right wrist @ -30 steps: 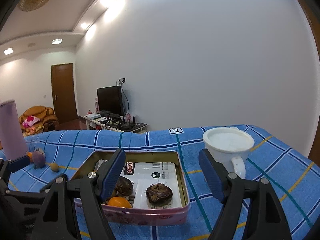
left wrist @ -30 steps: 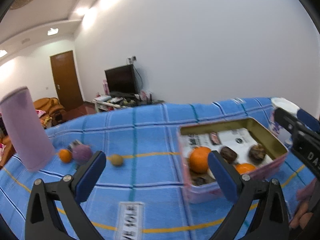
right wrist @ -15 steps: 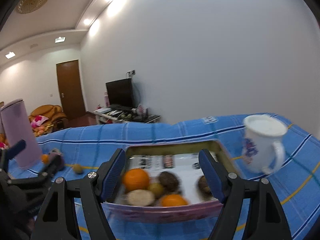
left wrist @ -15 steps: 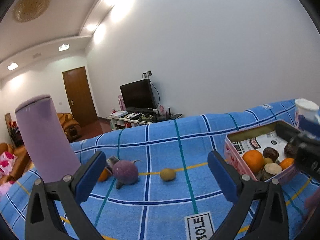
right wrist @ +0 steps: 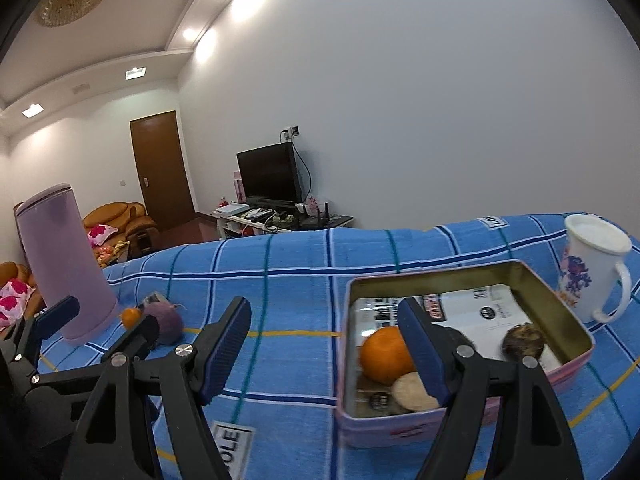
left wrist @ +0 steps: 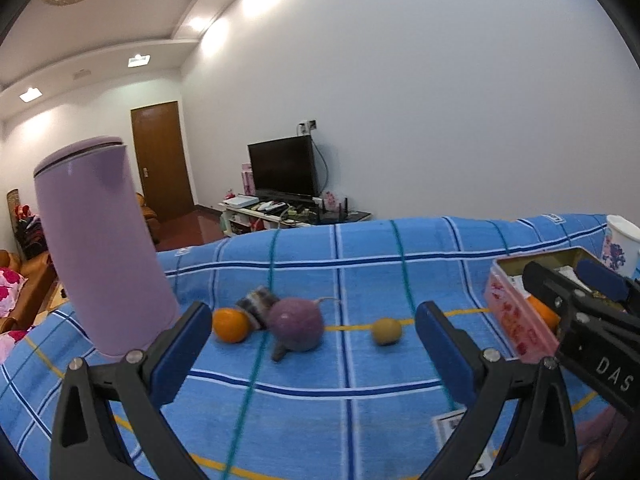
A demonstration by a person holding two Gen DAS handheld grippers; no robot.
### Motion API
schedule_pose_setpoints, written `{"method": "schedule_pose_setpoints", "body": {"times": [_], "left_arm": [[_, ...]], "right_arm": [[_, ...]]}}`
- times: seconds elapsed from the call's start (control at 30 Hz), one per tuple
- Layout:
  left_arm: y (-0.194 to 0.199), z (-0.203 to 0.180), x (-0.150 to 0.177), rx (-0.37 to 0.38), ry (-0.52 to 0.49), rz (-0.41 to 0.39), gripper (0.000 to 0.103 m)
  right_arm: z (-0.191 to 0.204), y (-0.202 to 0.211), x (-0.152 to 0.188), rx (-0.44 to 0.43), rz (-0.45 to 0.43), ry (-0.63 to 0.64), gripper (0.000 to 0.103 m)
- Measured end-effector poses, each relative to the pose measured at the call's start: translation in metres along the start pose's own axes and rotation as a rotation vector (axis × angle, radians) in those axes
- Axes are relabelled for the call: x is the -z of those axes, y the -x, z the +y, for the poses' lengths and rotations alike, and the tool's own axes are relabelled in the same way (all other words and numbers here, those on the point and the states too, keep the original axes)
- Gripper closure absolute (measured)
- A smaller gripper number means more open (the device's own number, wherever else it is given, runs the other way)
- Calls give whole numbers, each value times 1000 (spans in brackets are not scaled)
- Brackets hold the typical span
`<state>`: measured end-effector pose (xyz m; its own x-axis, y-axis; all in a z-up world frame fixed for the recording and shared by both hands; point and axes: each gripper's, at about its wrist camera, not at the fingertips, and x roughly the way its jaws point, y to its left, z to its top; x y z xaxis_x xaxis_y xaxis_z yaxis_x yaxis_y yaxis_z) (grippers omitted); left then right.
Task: Organize fruits
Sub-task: 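Grasp the small yellow fruit with the right tool while the left tool approaches the purple turnip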
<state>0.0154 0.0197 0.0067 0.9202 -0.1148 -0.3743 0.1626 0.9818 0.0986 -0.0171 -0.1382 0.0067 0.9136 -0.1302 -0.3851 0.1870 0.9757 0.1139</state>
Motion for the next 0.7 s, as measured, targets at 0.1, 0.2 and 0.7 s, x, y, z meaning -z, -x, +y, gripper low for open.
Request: {"method": "schedule_pose_setpoints", "body": {"times": [0.1,0.2,0.7], "left_arm": [[-5,9,-2,-41,-2,10,0],[-11,19,-3,-59,17,37,0],[-50,115,0,-411,139,165,0]], "right_arm": [[10,-5,-1,-12,11,10,26],[21,-11,0,-30,25,19,26],[68,-53,0,-119,177,120,26]]}}
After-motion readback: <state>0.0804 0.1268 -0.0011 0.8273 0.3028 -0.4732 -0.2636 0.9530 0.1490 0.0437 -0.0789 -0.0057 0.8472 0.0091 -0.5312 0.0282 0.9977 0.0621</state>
